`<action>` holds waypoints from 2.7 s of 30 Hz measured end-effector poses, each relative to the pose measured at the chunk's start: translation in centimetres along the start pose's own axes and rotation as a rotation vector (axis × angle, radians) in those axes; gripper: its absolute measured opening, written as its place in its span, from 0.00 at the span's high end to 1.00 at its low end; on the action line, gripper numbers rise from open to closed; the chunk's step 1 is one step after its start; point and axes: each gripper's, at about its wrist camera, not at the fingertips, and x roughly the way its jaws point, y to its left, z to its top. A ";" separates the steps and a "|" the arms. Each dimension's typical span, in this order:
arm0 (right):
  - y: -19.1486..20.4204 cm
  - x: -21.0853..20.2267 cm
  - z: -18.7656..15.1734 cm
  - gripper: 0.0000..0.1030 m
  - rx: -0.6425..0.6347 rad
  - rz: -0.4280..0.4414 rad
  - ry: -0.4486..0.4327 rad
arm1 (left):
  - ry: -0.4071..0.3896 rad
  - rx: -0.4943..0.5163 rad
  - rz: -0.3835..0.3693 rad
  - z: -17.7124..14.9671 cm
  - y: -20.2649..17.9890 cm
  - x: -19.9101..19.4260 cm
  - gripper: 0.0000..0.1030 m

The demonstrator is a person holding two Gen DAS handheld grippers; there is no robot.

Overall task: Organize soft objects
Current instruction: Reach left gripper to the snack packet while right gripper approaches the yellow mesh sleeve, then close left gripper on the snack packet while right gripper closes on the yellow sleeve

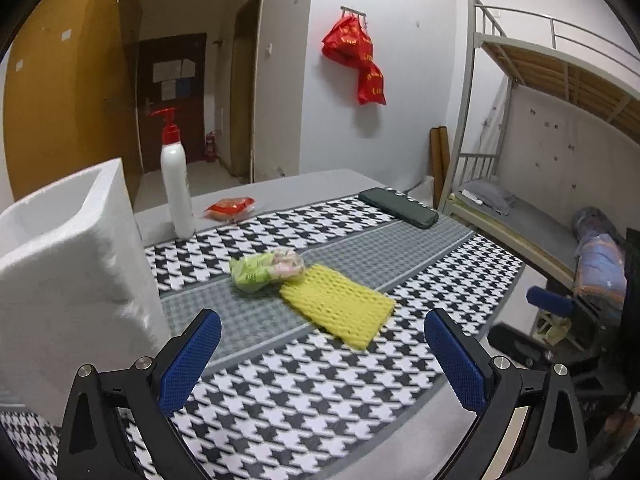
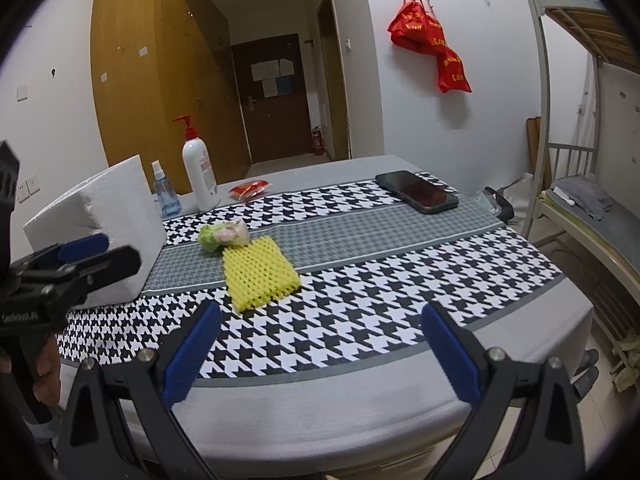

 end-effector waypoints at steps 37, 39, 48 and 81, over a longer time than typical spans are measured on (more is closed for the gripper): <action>-0.1 3.3 1.4 0.02 -0.043 0.088 0.050 | 0.106 -0.043 0.150 3.6 1.9 9.9 0.01; 0.0 3.6 1.5 0.02 -0.048 0.098 0.052 | 0.123 -0.058 0.156 3.4 2.3 10.7 0.01; 0.4 4.7 1.6 0.02 -0.057 0.130 0.055 | 0.198 -0.103 0.187 3.6 3.7 13.4 0.01; 3.5 9.6 1.8 0.02 -0.178 0.211 0.162 | 0.257 -0.184 0.209 2.6 7.0 16.5 0.28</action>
